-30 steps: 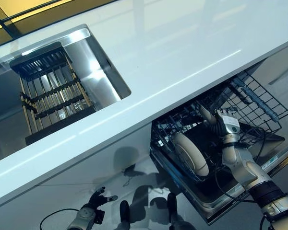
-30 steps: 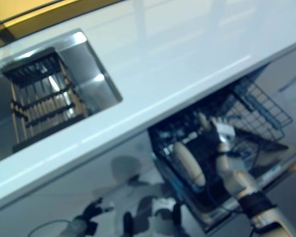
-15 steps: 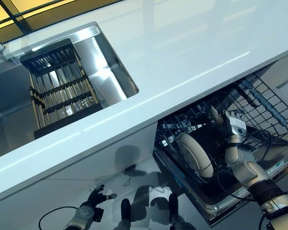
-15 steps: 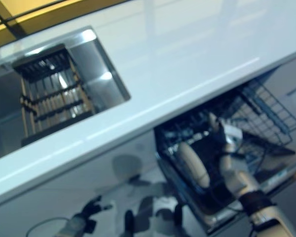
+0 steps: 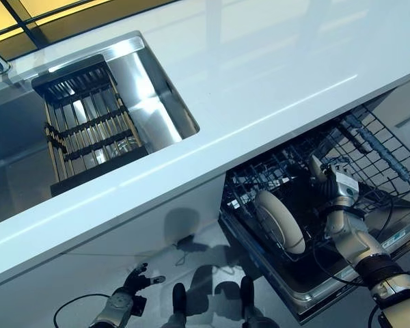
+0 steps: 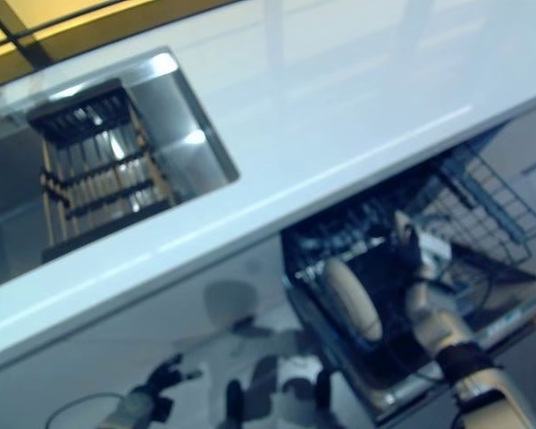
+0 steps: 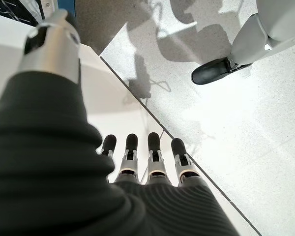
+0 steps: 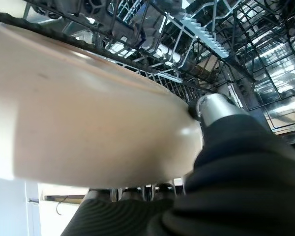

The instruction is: Take plates into dishwasher

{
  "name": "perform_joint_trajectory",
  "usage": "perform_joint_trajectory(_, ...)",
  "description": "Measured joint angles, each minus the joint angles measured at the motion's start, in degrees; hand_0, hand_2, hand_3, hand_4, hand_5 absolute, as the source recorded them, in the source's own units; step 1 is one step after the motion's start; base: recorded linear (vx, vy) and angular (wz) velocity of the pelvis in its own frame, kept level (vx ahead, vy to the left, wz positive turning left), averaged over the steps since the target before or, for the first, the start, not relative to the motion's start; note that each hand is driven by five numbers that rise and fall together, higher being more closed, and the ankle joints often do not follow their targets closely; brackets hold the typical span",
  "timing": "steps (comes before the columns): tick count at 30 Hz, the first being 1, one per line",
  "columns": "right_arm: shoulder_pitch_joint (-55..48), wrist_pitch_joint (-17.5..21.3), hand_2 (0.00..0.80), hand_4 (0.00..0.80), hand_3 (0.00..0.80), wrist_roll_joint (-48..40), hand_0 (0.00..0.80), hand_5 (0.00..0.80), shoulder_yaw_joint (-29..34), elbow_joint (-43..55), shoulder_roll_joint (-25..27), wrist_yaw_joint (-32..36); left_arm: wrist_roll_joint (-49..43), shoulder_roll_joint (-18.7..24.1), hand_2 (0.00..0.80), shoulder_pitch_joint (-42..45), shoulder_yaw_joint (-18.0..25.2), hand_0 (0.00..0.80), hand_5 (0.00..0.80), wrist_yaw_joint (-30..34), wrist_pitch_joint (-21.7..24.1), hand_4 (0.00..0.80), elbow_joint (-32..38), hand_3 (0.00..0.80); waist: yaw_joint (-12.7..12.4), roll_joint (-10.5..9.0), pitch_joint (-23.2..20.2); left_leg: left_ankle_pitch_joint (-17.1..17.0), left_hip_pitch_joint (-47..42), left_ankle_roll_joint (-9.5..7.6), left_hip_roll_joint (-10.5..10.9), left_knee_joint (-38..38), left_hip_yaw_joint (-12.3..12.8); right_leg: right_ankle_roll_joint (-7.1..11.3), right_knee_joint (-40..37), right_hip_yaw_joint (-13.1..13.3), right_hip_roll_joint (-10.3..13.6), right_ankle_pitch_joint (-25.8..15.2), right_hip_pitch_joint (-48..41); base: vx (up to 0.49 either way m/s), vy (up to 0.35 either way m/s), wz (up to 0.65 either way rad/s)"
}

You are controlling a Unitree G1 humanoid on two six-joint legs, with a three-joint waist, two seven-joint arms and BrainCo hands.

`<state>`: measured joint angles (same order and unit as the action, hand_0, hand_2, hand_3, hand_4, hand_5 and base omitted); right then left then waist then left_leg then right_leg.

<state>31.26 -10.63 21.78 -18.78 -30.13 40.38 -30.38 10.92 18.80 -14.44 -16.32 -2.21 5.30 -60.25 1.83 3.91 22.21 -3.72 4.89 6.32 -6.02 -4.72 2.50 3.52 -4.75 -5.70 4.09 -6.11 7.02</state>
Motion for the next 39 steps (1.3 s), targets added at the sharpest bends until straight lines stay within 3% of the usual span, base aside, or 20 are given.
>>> perform_joint_trajectory(15,2.8,-1.0,0.8,0.8,0.8,-1.2,0.8,0.8,0.0,-5.3,0.5,3.1,0.0,0.6,0.0,-0.5,-0.5,0.0,0.0,0.6,-0.3,0.0,0.4,0.0,-1.5,0.15,0.1,-0.5,0.8,0.04,0.1,0.0,-1.1,0.0,0.0,-1.2,0.1,0.0,0.1,0.003,-0.004,0.03)
perform_joint_trajectory(33,8.3,-1.0,0.8,0.8,0.8,-5.8,0.8,0.8,-0.5,-12.1,1.3,14.7,0.0,2.0,0.0,-1.9,-0.7,0.0,0.0,1.2,-1.3,0.0,0.6,0.0,-2.6,-0.43,0.5,-0.6,0.8,0.06,0.1,0.0,-1.3,-0.01,0.1,-1.4,0.1,0.0,0.0,0.0,0.0,0.0)
perform_joint_trajectory(39,10.0,-0.9,0.8,0.8,0.8,-6.7,0.8,0.8,-0.6,-15.3,1.5,16.0,0.0,2.6,0.0,-1.9,-0.7,0.0,0.0,1.4,-1.9,0.0,0.7,0.0,-2.8,-0.8,0.7,-0.7,0.8,0.07,0.1,0.1,-2.0,-0.01,0.0,-2.7,0.2,0.0,-0.5,0.006,-0.012,0.07)
